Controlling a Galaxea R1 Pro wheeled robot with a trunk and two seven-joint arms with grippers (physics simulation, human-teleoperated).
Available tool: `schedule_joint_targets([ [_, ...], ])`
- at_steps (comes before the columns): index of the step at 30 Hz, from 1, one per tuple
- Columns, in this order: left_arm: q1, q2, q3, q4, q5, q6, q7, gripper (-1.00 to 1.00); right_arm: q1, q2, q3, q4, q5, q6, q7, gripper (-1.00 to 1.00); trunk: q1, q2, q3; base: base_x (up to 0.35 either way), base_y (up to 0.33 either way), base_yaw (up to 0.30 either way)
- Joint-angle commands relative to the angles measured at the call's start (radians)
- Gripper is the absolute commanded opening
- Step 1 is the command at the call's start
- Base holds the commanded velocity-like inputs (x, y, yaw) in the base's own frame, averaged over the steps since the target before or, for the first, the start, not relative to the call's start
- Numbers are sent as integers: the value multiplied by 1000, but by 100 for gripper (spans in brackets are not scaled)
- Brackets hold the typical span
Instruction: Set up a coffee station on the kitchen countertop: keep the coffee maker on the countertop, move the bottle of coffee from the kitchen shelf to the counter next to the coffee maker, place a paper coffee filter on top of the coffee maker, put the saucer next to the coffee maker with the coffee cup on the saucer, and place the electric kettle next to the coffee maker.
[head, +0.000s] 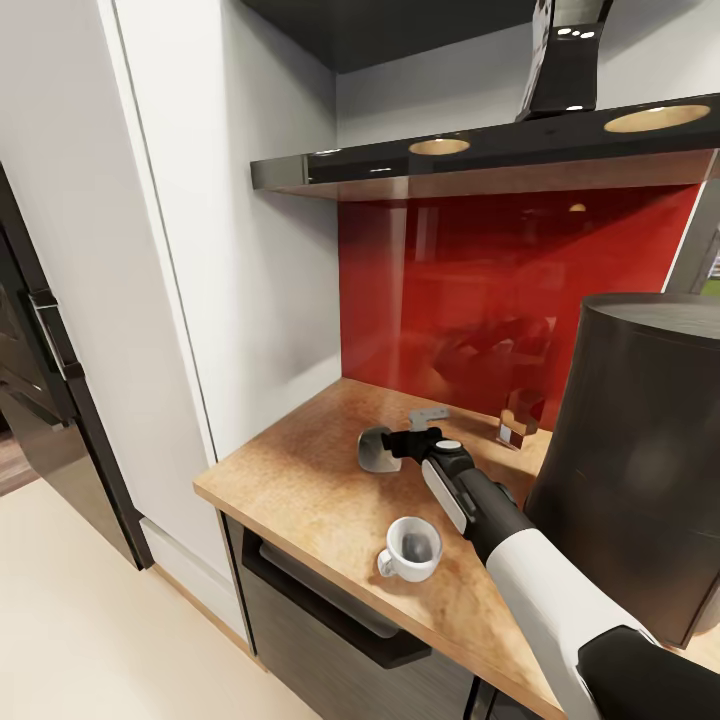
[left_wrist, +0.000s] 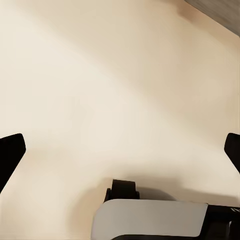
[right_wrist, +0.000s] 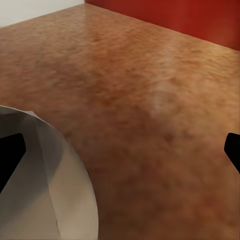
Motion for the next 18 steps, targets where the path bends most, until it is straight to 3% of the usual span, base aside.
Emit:
schedule_joint_targets([
  [1, 0, 0, 2, -1, 0, -1, 0, 100, -1, 0, 4, -1, -10, 3, -9, 100, 0, -1, -1, 0, 0, 0],
  [18, 0, 0, 1, -1, 0, -1, 0, 100, 1, 0, 3, 2, -11, 2, -8, 100, 0, -1, -1, 0, 0, 0],
])
